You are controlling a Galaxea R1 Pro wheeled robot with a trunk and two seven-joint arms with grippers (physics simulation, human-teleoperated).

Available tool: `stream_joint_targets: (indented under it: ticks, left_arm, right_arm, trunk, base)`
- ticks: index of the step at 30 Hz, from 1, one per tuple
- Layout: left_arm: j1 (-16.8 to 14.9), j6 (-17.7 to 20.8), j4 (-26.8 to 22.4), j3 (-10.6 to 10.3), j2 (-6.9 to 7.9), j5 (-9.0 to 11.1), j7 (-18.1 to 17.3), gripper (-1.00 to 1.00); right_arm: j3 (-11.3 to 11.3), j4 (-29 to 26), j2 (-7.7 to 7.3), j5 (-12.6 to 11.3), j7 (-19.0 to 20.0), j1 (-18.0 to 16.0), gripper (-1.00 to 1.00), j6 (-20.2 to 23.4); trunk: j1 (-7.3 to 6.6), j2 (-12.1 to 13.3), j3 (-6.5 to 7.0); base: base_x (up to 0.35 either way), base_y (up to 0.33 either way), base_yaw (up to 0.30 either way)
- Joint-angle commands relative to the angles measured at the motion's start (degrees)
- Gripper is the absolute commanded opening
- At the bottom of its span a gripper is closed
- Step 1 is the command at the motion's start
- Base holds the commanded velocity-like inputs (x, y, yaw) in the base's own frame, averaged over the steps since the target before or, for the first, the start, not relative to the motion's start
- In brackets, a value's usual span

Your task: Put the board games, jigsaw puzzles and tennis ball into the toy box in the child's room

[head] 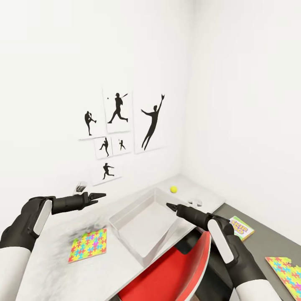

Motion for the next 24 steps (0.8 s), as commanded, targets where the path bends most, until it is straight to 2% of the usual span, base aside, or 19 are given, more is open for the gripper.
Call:
stream_joint_targets:
  ticks: [1,5,10,17,24]
  left_arm:
    - [-0.02,0.19,0.02,0.10,0.01,-0.16,-0.32,1.00]
    - [-0.02,0.20,0.02,0.08,-0.05,-0.15,-1.22,1.00]
    - [-0.03,0.19,0.02,-0.32,-0.23,-0.17,-4.37,1.00]
    - [-0.03,0.19,0.02,-0.39,-0.14,-0.16,-6.66,1.00]
    - [-0.03,0.19,0.02,-0.23,-0.06,-0.15,-7.32,1.00]
  right_arm:
    - [-0.13,0.02,-0.02,0.07,0.11,-0.02,1.00,0.17]
    - [-0.36,0.23,0.00,0.16,0.05,0.00,1.00,0.13]
    - [-0.48,0.29,0.01,0.02,0.05,0.02,1.00,0.11]
    - [-0.52,0.10,-0.01,-0.27,0.19,0.06,1.00,0.18]
    - [-0.81,0.26,-0.02,-0.43,0.21,0.07,1.00,0.19]
  trunk:
    - [0.02,-0.04,-0.02]
    - [0.02,-0.04,0.00]
    - [0.02,-0.04,0.00]
    - [0.02,-0.04,0.00]
    - [0.02,-0.04,0.00]
  base:
    - [0.000,0.000,0.000]
    - [0.000,0.000,0.000]
    - [0.000,-0.021,0.000]
    - [-0.093,-0.128,-0.007]
    - [-0.194,-0.161,-0.209]
